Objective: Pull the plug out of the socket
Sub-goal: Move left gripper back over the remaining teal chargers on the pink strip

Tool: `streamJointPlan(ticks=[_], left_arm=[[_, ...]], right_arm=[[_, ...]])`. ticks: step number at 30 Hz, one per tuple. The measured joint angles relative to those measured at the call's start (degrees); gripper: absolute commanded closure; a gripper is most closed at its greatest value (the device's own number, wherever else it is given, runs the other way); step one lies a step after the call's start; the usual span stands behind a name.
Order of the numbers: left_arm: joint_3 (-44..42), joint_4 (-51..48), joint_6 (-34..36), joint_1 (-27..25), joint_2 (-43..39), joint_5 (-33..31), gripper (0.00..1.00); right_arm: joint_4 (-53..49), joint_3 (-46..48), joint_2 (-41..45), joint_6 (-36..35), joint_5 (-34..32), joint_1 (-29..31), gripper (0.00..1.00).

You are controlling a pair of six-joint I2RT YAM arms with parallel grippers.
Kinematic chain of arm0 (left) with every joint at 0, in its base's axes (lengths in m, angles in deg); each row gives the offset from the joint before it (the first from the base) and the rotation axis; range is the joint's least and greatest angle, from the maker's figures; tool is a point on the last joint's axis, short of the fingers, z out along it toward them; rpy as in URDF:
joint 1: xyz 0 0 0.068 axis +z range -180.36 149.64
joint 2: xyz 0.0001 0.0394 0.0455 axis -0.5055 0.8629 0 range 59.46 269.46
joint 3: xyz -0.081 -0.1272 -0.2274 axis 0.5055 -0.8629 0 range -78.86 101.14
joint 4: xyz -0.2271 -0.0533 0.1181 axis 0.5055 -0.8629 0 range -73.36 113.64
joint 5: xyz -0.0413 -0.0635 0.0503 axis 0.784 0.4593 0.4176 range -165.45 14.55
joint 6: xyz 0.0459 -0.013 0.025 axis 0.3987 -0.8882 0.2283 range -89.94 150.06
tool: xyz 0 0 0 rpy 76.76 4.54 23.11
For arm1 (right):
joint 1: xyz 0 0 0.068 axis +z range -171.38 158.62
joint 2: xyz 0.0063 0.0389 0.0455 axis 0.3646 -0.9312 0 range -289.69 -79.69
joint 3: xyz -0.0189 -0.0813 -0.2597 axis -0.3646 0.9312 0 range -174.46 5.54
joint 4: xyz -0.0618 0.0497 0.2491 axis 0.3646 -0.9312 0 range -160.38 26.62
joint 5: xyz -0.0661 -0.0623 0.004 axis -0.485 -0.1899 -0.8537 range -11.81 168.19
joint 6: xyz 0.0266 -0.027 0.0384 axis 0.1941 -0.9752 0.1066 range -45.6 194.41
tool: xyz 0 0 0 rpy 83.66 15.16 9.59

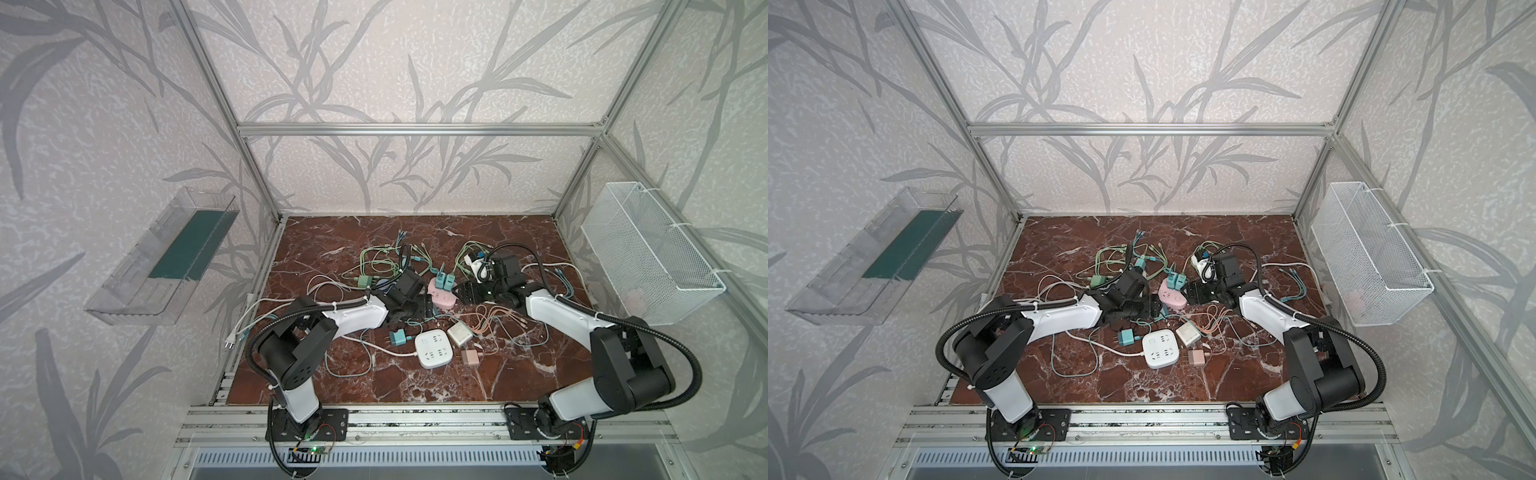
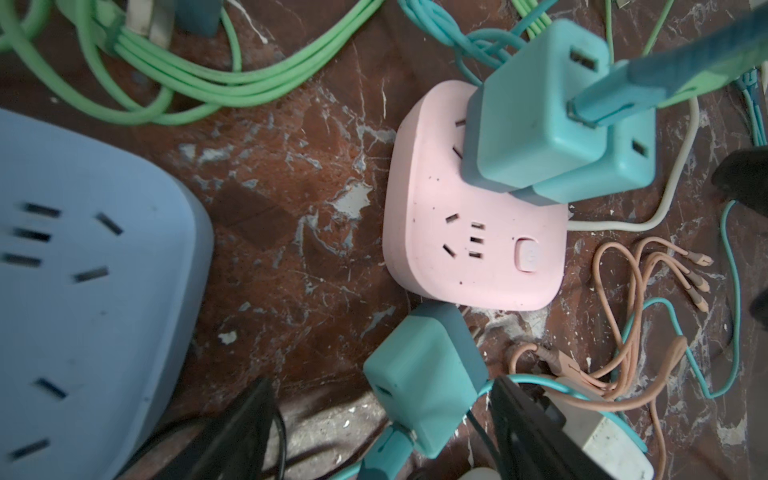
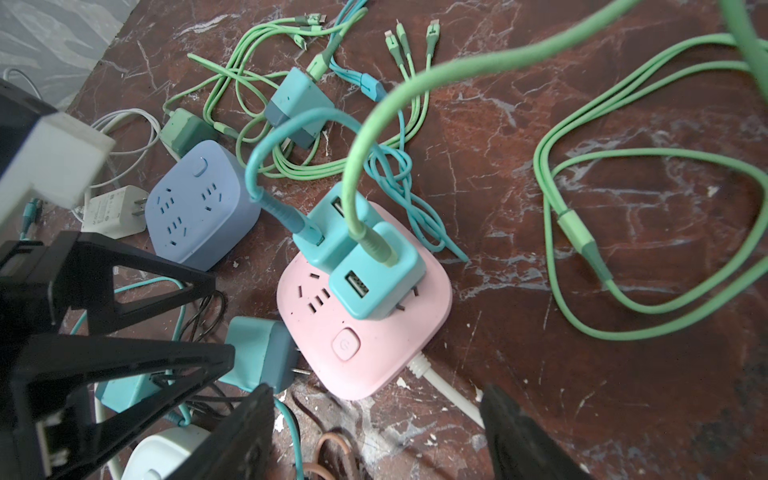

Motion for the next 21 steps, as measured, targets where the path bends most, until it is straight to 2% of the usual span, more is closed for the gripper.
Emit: streamJointPlan(ticks=[11, 21], left_arm=[[0.76, -2.4, 4.11, 0.17, -2.54, -2.47, 0.18], [5.66, -1.53, 17.46, 1.18, -2.6, 0.37, 0.17]], right_arm=[[-0.52, 0.0, 0.0, -0.92, -0.55, 0.0, 0.29], [-1.79, -0.02, -0.42, -1.16, -1.07, 0.0, 0.34]])
